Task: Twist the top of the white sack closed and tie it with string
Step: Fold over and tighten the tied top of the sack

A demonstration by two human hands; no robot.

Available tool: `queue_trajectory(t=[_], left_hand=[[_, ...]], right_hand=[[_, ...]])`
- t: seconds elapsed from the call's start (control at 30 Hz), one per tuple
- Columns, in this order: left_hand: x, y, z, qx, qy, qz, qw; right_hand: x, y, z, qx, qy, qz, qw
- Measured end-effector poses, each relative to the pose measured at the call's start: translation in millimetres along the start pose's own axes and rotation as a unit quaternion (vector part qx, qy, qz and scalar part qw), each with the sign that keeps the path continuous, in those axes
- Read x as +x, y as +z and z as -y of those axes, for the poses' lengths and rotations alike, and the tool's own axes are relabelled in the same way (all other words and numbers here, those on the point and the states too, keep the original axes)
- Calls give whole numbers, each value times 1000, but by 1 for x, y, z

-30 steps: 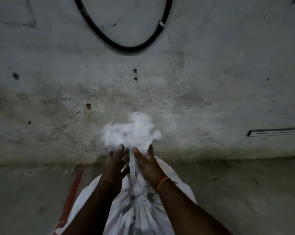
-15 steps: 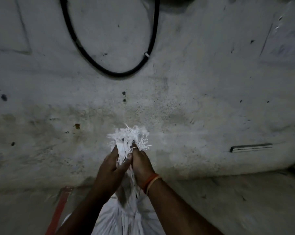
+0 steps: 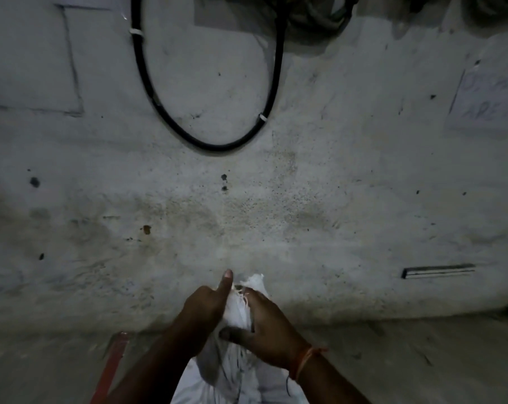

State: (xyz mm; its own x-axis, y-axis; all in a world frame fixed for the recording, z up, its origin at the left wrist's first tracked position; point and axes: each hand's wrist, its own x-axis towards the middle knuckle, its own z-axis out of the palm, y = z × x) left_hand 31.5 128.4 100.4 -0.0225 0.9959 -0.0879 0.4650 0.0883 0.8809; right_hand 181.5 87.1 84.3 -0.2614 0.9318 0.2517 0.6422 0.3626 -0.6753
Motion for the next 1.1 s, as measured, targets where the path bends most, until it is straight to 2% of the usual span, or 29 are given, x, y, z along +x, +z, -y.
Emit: queue_trajectory(t=[0.1,0.17,0.23,0.3,0.37,0.43,0.57,0.63,0.7,0.73,0.8,0.83,0.9,0.97,1.0,1.1], left_hand=[[-4,-8,-5,-17,39,43,998],[-13,-16,-3,41,117,21,992],[-25,-21,8,120,207,-6,971],[-40,-23,21,158,282,10,946],[-49,-18,38,170,312,37,934],[-48,-8,49,161,319,20,934],[-40,3,49,79,238,3,968],[-29,10,49,57,190,6,980],[-20,13,46,19,119,10,993],[-17,14,44,-2,82,11,997],[-14,15,42,-40,18,12,999],[-13,16,43,-44,-7,11,999],[-15,17,43,-56,-46,11,997],[-13,18,47,-131,-105,50,985],[-11,18,49,-163,-134,78,974],[-13,17,50,-234,-176,143,945]], right_hand=[[6,-5,-7,120,64,23,990],[9,-7,-10,224,111,27,968],[15,-8,-13,298,146,13,943],[23,-6,-14,332,161,-19,929],[32,4,-14,350,177,-23,919],[34,13,-8,349,202,-4,915],[30,17,-11,422,281,41,861],[28,16,-16,440,282,43,852],[28,18,-27,416,263,19,870],[26,20,-32,366,241,1,899],[16,20,-43,196,164,-34,966],[10,18,-46,139,126,-47,981],[-3,17,-50,89,57,-10,994],[-11,23,-55,6,4,51,999],[-12,28,-58,-24,-9,58,998],[-10,39,-60,18,8,40,999]])
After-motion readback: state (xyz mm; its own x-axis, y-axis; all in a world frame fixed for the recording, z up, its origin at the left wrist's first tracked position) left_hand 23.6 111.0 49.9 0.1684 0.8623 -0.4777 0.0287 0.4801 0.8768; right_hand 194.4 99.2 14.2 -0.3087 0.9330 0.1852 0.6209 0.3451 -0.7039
